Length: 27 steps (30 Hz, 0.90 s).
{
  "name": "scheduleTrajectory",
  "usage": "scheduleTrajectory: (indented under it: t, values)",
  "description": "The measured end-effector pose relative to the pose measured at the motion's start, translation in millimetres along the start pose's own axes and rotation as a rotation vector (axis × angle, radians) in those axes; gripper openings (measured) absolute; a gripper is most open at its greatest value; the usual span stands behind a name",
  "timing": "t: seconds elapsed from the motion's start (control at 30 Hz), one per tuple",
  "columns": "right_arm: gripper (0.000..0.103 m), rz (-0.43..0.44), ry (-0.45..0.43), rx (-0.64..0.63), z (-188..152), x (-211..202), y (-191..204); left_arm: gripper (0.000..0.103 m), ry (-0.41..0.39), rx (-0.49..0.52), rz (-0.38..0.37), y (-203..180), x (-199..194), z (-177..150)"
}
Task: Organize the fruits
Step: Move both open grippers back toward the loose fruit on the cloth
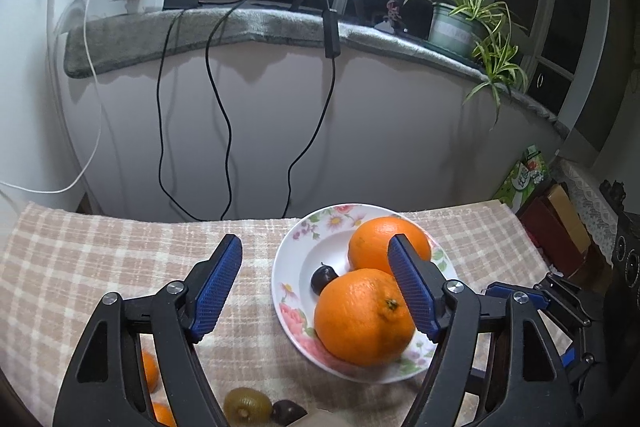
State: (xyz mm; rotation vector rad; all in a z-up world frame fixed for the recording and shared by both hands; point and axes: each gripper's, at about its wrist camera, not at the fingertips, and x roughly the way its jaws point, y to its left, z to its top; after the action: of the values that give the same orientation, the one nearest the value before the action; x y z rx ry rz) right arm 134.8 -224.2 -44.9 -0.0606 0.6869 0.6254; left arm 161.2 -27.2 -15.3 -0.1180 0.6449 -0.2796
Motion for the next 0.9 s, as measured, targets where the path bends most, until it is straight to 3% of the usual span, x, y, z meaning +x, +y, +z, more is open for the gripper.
scheduleTrajectory:
  t: [0.47,0.9]
  values:
    - [0.088,0.027,-0.045,-0.037,-5,-31,33,0.076,-0.062,-0.016,0.03,10,-53,-12]
    - [0.088,0.125,-0.061,-0.058,-10,-40,55,0.076,-0.076,-0.055,0.096,39,-98,-46]
